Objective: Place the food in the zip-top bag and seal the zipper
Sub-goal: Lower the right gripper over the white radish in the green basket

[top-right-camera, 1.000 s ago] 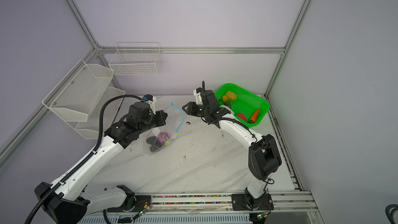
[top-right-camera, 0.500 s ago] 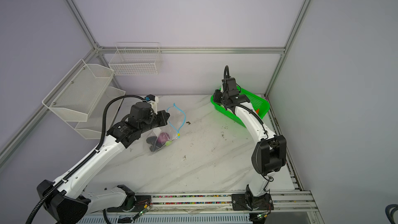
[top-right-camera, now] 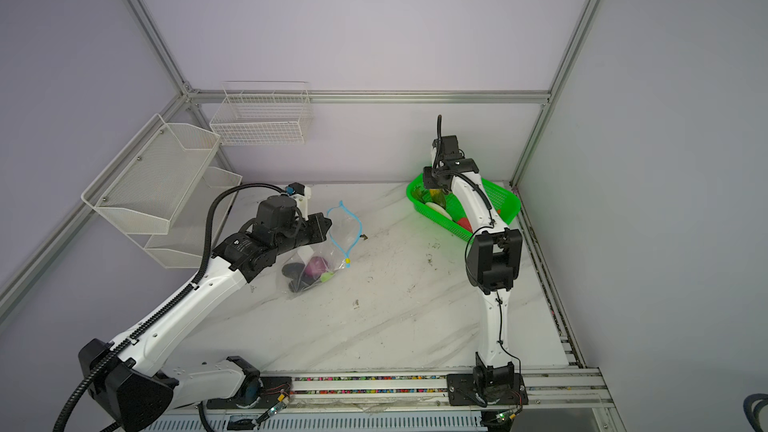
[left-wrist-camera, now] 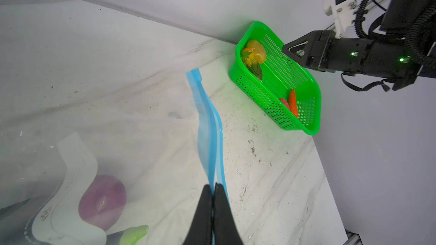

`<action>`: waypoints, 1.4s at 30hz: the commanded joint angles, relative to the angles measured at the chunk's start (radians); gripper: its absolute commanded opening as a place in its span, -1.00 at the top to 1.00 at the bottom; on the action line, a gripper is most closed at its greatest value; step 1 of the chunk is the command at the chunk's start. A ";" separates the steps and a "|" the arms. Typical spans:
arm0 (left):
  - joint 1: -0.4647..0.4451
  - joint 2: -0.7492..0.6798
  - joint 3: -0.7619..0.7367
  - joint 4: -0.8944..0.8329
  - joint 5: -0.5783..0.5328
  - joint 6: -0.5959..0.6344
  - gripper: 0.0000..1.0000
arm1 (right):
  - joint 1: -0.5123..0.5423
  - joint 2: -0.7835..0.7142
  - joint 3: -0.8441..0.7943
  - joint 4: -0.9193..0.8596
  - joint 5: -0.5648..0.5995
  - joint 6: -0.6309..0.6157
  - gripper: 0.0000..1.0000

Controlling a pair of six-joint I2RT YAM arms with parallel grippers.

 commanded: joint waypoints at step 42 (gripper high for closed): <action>0.001 -0.036 -0.006 0.031 -0.016 0.003 1.00 | -0.058 0.261 0.110 -0.152 -0.050 -0.110 -0.28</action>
